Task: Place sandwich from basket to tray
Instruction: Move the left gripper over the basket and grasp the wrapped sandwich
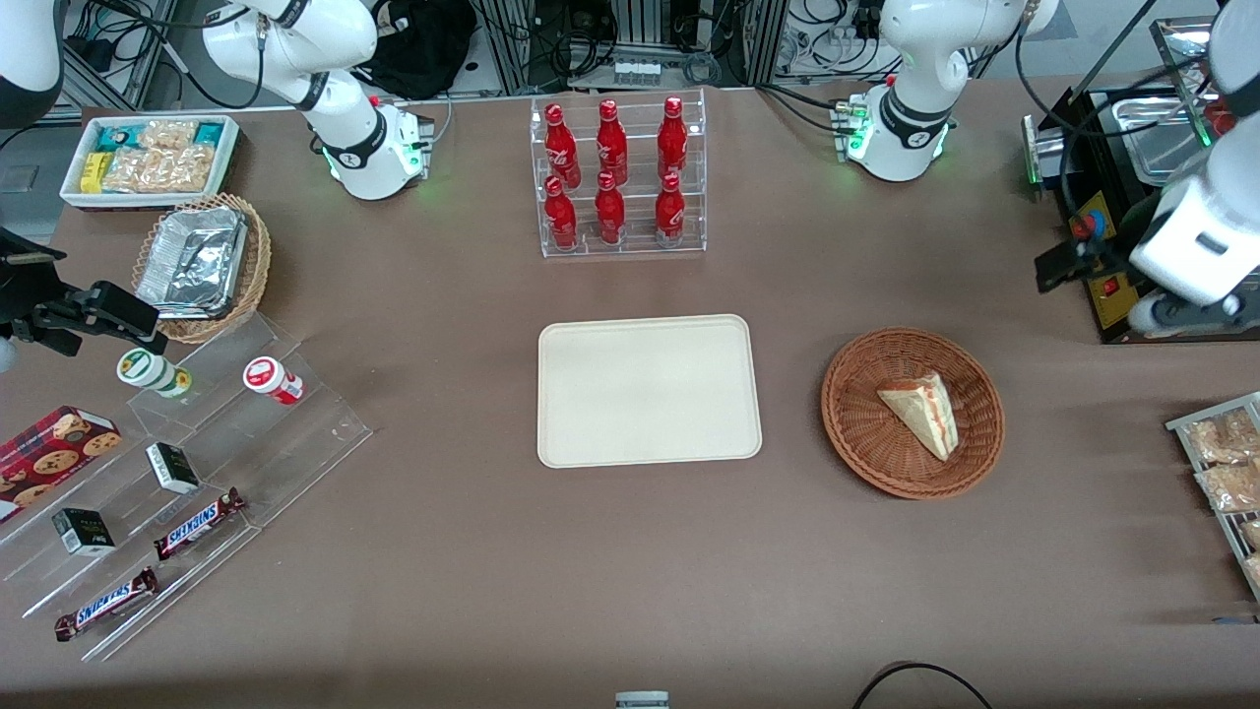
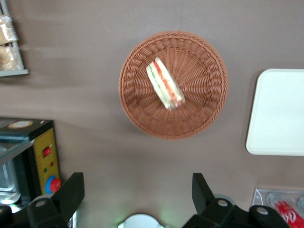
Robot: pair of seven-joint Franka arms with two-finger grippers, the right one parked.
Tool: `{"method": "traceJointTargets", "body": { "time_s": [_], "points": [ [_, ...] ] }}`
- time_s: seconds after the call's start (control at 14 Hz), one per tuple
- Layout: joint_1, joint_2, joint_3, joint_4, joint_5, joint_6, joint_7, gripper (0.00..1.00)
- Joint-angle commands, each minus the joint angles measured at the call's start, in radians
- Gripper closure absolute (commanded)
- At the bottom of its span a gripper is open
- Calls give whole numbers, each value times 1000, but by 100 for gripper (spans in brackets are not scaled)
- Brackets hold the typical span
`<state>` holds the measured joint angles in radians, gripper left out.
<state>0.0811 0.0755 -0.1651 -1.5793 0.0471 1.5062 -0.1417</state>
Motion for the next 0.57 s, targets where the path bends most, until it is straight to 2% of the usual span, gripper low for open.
{"method": "traceJointTargets", "body": {
  "time_s": [0.0,0.21,0.5],
  "points": [
    [-9,-9,7,-190,2,205,-71,0],
    [-9,-25,7,-381,2,446,-243,0],
    [-11,-20,6,-552,-1,699,-533,0]
  ]
}}
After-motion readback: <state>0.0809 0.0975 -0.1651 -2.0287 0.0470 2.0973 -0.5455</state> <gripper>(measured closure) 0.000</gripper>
